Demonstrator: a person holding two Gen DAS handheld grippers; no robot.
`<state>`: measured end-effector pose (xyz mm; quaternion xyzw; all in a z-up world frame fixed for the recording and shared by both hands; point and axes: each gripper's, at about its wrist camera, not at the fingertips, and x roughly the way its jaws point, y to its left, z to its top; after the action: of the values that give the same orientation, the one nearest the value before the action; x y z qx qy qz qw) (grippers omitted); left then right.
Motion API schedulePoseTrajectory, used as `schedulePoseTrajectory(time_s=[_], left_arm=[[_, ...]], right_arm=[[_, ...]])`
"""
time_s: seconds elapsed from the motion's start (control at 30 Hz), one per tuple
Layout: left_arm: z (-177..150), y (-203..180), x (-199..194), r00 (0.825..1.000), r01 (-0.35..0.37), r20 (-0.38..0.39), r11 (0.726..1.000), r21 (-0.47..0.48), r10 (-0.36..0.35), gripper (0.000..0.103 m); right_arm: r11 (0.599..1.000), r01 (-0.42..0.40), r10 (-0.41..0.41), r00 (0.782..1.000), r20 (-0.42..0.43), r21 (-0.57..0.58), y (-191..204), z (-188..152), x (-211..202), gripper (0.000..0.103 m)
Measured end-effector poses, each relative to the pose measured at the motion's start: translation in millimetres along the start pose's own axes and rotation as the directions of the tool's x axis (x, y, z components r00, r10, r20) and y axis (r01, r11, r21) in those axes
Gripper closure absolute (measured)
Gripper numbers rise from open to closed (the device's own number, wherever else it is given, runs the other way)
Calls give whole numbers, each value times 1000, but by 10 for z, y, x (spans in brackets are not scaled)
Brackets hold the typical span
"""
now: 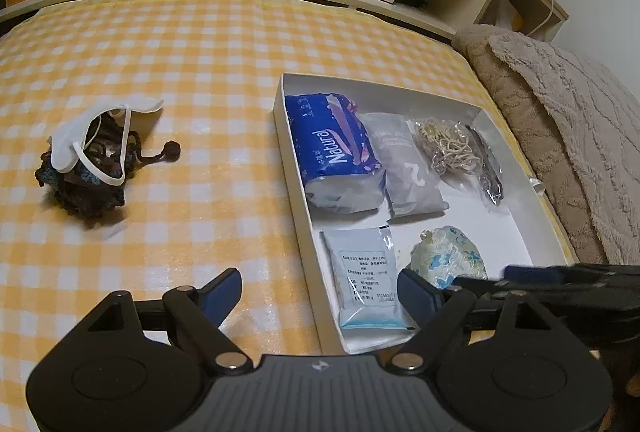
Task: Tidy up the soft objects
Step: 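Carry the sachet and floral pouch into the box and open both grippers, then withdraw both grippers from the box toward the mask and yarn pouch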
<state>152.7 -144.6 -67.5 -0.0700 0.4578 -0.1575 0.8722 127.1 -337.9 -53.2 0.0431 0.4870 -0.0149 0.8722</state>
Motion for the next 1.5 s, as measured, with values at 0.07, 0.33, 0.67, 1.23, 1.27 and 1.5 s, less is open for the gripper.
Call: schedulePoseTrajectory(time_s=[0.07, 0.33, 0.67, 1.23, 1.27, 1.5], left_arm=[[-6, -1, 3, 1000, 0, -3, 1000, 0, 0, 18], [0, -26, 47, 1000, 7, -12, 1000, 6, -7, 18], [19, 12, -9, 1000, -1, -4, 1000, 9, 1, 13], [-31, 12, -464, 998, -14, 57, 998, 55, 11, 0], [-35, 5, -497, 998, -12, 61, 998, 61, 9, 0], [-72, -39, -701, 996, 10, 83, 994, 105, -18, 0]], right_arm=[[1000, 1, -3, 999, -52, -29, 51, -3, 117, 53], [1000, 13, -14, 994, -112, -8, 29, 5, 361, 62], [998, 41, -40, 999, -30, 52, -39, 17, 119, 22], [993, -14, -7, 985, 174, 117, -127, -184, -752, 5], [994, -15, -5, 984, 179, 112, -123, -206, -793, 3], [992, 21, -49, 971, 233, 122, -150, -360, -1058, 0]])
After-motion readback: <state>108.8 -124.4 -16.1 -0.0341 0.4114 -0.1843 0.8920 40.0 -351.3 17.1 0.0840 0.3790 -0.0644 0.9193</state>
